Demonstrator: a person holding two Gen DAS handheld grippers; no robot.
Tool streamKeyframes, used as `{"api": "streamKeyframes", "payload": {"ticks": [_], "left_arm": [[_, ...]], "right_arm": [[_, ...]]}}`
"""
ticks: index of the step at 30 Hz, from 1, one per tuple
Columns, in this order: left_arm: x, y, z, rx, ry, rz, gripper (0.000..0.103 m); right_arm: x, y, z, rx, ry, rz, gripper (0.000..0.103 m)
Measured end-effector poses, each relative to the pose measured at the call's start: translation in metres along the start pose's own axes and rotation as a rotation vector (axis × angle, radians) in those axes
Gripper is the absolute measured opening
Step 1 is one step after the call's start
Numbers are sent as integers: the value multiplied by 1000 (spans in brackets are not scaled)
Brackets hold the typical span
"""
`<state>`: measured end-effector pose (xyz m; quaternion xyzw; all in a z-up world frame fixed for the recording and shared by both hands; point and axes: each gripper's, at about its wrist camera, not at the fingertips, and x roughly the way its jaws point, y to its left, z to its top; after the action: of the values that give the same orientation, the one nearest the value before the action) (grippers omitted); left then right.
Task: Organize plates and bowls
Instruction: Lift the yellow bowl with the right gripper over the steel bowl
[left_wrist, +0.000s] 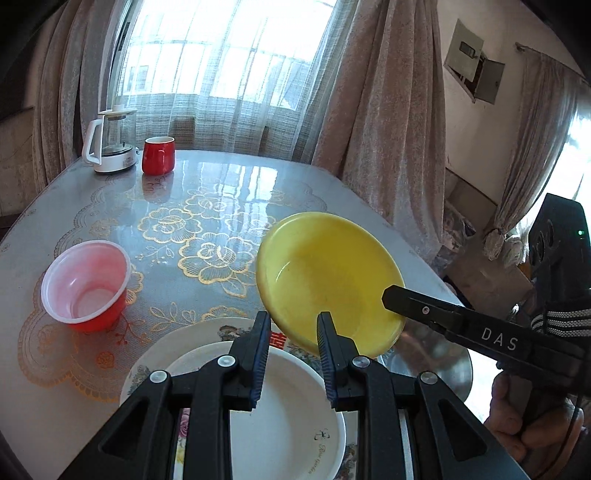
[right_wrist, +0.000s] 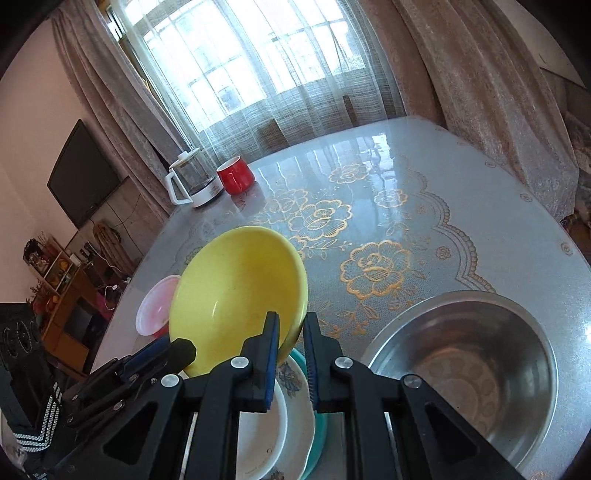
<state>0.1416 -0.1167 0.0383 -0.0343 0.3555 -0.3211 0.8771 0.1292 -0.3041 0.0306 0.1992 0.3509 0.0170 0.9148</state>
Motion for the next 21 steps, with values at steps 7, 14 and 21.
{"api": "streamKeyframes", "payload": {"ticks": [7, 14, 21], "left_arm": [[4, -52, -11, 75, 34, -78, 25], [21, -87, -21, 123, 95, -124, 26], [42, -100, -31, 134, 166, -140, 26]], "right_arm": [[-47, -36, -21, 29, -45, -48, 13], [-70, -72, -36, 84, -58, -102, 13], [-69, -97, -49, 137, -31, -139, 13]]}}
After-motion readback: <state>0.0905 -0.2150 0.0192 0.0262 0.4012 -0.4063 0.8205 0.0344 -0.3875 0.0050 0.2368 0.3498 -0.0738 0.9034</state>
